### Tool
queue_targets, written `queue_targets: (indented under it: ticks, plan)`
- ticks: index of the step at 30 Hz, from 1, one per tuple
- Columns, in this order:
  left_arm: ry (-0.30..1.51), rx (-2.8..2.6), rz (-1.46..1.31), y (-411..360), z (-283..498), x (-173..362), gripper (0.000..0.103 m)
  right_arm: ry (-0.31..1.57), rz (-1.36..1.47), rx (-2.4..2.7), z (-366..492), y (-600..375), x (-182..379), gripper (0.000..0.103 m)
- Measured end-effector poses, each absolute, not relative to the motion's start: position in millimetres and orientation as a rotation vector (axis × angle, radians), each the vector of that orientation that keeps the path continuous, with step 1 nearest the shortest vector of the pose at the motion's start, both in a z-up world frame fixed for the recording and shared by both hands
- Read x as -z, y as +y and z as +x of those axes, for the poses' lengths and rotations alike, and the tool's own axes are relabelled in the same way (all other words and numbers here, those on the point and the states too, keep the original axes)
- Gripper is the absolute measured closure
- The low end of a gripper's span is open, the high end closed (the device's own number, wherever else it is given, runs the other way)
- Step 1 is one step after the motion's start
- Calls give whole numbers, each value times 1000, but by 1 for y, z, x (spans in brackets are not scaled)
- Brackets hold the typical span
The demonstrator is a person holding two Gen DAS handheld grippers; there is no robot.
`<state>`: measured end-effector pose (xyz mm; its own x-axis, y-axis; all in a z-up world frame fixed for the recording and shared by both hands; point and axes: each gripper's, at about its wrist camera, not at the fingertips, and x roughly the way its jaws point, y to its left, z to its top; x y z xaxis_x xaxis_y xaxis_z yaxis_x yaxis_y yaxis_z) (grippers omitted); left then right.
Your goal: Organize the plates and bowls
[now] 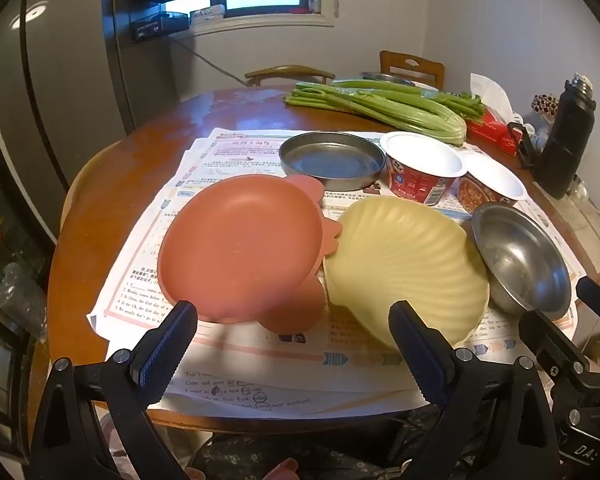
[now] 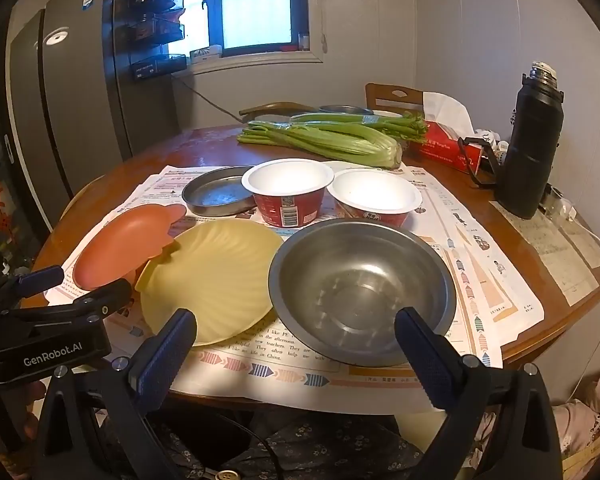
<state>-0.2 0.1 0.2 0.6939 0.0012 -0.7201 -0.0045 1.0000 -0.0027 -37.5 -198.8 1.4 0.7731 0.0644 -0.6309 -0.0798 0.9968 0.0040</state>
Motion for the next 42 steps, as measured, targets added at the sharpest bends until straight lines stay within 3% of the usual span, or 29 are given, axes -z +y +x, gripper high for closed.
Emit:
queue_targets:
  ticks: [42]
  plan:
    - [803,-11,-63,31,0,-8,7,642,-67,-148,-37,-184,-9,3]
